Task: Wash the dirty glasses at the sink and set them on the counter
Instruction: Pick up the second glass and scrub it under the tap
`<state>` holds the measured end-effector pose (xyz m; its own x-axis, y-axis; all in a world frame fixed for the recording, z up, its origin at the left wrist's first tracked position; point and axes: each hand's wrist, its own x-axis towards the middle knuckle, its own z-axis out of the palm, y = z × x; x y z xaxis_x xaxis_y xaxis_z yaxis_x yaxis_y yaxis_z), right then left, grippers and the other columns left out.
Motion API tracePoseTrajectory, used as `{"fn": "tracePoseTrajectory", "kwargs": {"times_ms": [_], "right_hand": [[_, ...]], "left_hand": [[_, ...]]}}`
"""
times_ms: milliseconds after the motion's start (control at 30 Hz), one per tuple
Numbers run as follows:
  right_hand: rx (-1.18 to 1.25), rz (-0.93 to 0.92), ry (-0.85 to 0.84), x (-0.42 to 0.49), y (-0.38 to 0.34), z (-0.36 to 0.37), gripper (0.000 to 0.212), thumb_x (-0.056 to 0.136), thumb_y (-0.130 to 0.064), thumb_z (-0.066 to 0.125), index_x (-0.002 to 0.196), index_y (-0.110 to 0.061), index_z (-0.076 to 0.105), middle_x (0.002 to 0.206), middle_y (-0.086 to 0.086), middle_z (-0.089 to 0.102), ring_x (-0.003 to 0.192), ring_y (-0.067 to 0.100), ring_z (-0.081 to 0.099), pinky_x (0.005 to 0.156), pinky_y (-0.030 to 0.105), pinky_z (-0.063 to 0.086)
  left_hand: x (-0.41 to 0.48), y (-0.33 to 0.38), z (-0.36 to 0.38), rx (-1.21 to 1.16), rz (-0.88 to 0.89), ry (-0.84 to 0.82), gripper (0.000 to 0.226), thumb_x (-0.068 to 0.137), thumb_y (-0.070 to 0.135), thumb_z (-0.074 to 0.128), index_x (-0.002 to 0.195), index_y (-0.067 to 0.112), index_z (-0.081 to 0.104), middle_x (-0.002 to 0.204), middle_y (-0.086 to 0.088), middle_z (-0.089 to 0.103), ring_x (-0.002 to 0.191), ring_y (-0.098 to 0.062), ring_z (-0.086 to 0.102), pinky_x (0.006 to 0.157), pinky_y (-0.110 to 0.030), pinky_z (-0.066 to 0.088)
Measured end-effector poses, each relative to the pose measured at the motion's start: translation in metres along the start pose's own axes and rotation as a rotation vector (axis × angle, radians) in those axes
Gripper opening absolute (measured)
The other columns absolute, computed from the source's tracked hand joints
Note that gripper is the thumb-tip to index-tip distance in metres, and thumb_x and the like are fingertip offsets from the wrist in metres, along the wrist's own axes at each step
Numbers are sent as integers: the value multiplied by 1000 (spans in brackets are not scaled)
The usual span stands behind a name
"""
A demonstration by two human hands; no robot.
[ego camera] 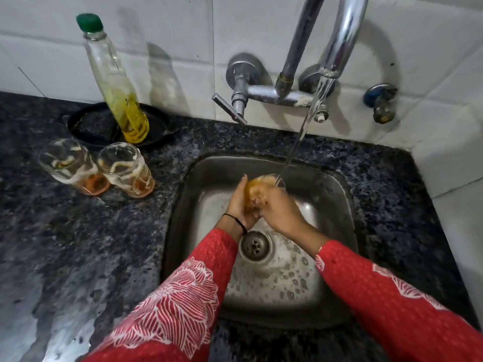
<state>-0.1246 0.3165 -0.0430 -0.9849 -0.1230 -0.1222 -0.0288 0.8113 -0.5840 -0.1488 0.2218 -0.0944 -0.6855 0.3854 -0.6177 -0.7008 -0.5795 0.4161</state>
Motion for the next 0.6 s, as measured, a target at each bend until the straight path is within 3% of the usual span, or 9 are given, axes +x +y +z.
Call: {"fn": "tracePoseTrajectory", "kwargs": {"times_ms": [67,100,233,300,333,400,467,533,600], "right_hand": [[615,284,82,1,-13,10,24,90,-3,55,109,-11,66,119,16,64,113,29,60,99,37,47],[656,302,43,-2,-15,12,26,91,-2,53,115,-3,63,121,21,62,117,33,57,101,39,45],[-420,-231,-129,-18,11,8,29,95,-2,41,121,3,52,120,25,58,111,39,56,94,44,46],[-614,-410,-111,-16,28,3,34,92,2,41,125,5,48,122,23,58,114,37,56,94,39,47],[-478,-362,-87,-15,27,4,38,90,3,43,128,3,46,125,21,57,116,34,55,92,35,48],[120,-43,-15,-13,5,5,35,87,4,49,120,-7,56,122,15,62,111,26,60,93,31,49],[661,207,43,-15,-12,10,31,83,10,56,108,-5,64,116,17,66,107,23,63,92,28,51],[690,199,12,-15,-6,19,30,82,12,57,109,1,64,112,19,66,105,24,62,87,23,51],[346,80,-141,-18,9,16,20,89,-6,55,106,-7,66,109,13,68,103,24,63,90,31,52]], "left_hand": [[3,-2,3,-17,61,2,64,91,60,39,98,4,69,92,-13,71,83,-22,70,75,-31,58],[3,-1,5,6,61,21,63,91,61,40,99,4,66,92,-14,70,83,-22,69,76,-32,57],[2,10,4,151,-73,100,67,89,63,42,107,2,61,83,-16,71,73,-24,69,60,-32,59],[3,9,0,137,-50,91,68,89,63,42,109,1,62,85,-16,71,75,-24,69,66,-34,58],[4,6,-3,121,-21,82,65,91,61,41,102,1,66,82,-14,73,72,-23,70,70,-34,57],[7,0,-6,31,34,40,64,93,56,39,82,4,73,75,-12,73,68,-20,71,70,-30,56],[4,2,-4,45,41,49,58,93,52,41,73,8,72,69,-8,72,63,-18,69,63,-26,56],[3,5,-1,117,19,137,43,89,50,50,80,10,65,69,-7,69,61,-18,67,58,-24,55],[4,8,-2,176,-25,269,52,76,53,66,98,6,64,89,-12,72,77,-24,70,67,-34,58]]}}
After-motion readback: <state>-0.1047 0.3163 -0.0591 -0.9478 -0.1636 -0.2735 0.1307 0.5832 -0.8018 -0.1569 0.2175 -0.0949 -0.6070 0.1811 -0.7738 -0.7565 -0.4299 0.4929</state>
